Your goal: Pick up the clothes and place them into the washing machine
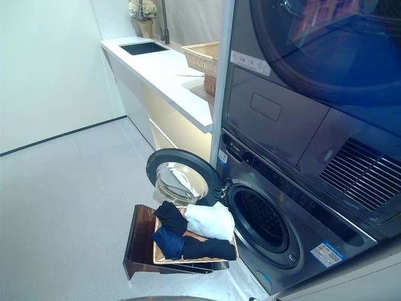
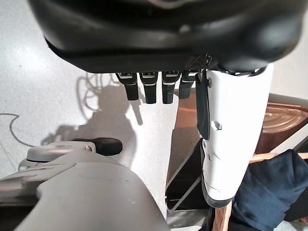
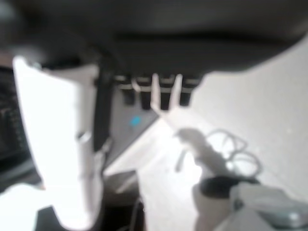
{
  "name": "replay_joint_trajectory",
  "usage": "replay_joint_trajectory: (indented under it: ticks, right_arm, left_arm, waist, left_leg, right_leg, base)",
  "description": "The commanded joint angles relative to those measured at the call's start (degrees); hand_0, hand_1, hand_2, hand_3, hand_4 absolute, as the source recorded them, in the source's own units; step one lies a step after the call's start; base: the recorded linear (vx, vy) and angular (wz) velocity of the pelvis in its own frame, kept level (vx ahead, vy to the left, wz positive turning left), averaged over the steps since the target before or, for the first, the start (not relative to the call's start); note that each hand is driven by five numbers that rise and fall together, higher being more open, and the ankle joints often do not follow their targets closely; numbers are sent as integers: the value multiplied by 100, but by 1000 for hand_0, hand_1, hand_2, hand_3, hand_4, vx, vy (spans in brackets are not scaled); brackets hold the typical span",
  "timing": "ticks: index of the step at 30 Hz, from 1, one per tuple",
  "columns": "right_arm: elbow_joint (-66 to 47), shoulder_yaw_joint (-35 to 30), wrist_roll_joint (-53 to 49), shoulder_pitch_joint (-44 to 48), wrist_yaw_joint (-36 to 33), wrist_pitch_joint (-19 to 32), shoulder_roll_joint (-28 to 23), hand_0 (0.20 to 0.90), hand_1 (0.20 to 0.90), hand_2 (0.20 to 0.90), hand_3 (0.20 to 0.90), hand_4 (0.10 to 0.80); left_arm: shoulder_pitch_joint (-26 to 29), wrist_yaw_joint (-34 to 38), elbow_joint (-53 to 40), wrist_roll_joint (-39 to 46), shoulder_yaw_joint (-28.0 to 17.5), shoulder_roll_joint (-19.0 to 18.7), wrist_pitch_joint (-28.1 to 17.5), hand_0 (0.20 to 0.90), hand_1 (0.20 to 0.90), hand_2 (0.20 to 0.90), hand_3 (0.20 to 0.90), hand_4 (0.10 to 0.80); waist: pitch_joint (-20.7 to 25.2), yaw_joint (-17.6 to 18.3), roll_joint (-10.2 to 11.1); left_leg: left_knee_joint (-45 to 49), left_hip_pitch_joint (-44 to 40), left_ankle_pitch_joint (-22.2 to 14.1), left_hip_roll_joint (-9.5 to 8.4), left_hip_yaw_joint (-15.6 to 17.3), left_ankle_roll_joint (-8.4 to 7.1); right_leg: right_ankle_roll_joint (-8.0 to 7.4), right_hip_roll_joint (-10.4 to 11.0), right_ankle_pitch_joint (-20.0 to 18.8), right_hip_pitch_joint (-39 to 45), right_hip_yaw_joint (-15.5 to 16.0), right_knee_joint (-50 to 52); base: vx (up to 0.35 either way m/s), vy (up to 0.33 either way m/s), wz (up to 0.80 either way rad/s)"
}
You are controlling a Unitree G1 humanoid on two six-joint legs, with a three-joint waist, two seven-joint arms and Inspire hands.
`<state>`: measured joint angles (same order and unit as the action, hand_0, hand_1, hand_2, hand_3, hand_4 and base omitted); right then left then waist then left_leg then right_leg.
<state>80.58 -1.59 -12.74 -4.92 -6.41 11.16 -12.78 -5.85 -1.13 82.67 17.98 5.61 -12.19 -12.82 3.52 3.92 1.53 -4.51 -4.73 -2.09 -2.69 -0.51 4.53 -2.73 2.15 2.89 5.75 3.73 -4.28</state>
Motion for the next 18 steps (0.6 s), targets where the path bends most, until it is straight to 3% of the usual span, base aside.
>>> replay_joint_trajectory:
  ticks: [1,18]
  right_arm:
    - [109,56,-158,249,-224,187,-224,900,900,900,900,800]
    - [117,-5,-230,234,-195,165,-229,900,900,900,900,800]
  left_arm:
    - [269,78,89,55,-207,-47,-180,900,900,900,900,800]
    - [250,56,91,-6,-167,-10,-172,900,900,900,900,800]
  waist:
    - [282,-26,-21]
    - [269,-1,-19]
  left_leg:
    - [-49,77,-226,68,111,-523]
    - [-49,64,-268,49,129,-476]
  right_leg:
    - [-252,-47,-254,-297,56,-72]
    - [-261,-27,-264,-295,27,-72]
  base:
    - [0,0,0]
    - [5,5,0]
